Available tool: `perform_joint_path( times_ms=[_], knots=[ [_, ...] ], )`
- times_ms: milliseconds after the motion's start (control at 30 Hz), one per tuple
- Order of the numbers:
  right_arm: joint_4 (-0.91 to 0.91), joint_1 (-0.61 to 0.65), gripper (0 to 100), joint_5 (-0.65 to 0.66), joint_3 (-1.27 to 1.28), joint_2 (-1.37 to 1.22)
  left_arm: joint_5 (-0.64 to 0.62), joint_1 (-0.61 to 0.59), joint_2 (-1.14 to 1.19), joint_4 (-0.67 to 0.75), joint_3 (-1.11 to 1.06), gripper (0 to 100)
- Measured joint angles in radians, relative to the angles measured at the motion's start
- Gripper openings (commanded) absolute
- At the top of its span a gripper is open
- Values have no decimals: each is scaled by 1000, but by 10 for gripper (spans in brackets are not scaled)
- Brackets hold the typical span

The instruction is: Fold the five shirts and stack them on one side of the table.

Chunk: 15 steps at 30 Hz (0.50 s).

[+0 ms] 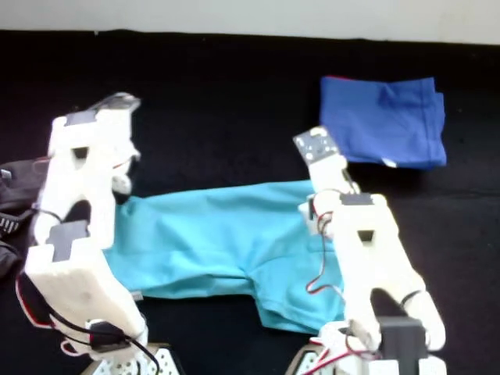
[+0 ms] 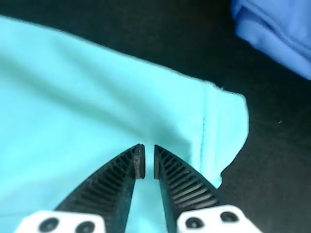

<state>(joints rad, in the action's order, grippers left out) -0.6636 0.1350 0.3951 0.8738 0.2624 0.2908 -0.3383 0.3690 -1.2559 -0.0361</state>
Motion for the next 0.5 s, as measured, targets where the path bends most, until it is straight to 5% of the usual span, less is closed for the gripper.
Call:
perform_joint_path(
  times_ms=[500],
  knots=[
    [25, -55, 44, 48, -146, -253, -2, -89, 164, -61, 183, 8]
  ],
)
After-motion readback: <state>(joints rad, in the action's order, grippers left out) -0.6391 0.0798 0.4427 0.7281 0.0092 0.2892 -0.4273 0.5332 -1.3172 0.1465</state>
